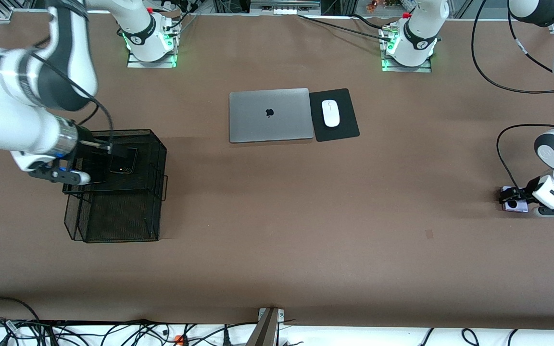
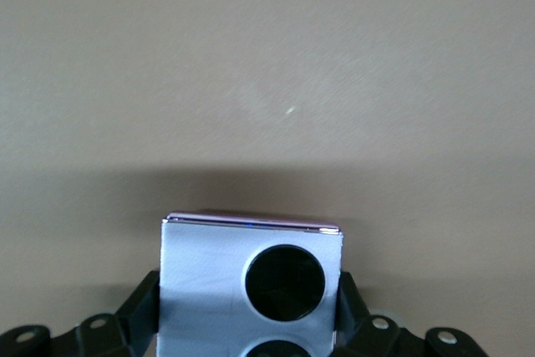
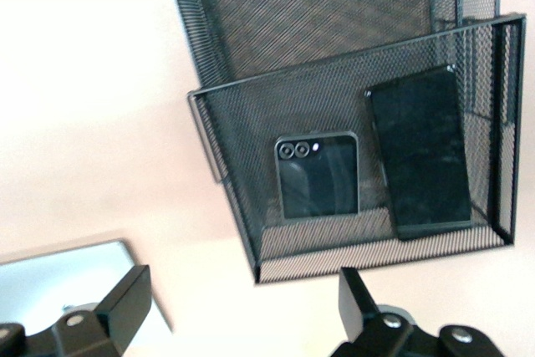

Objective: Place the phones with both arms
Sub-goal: 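Lift the white flip phone with the left gripper while the right gripper releases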

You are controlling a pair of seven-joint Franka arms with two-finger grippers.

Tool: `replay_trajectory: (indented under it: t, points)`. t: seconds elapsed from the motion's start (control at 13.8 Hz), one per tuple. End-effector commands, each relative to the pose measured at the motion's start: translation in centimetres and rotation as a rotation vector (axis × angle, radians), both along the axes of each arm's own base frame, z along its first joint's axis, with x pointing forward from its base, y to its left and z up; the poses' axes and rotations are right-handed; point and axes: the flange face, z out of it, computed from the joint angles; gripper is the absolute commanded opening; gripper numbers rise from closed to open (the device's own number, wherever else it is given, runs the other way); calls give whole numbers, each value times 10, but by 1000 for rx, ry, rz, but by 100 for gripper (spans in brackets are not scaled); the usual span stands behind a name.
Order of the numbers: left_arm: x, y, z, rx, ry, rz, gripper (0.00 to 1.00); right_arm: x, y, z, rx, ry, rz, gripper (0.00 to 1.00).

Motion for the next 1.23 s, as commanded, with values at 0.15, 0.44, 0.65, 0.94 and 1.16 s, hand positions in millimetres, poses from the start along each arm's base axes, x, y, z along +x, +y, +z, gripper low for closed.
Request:
replay_trajectory:
  t: [0.15,0.44,0.65,0.94,1.16]
  points:
    - [45,-59,33,-68,53,71,3,32,0,10,14,56,-32,99]
    - [75,-173,40,-66,70,97,3,31,1,13,16,55,-17,99]
    - [80,-249,35,-61,100,53,3,32,4,11,9,48,-19,99]
    - [70,-395,29,-48,134,68,3,36,10,10,-1,15,-11,100]
    - [49,-501,27,-40,143,169,5,39,13,10,14,-23,86,100]
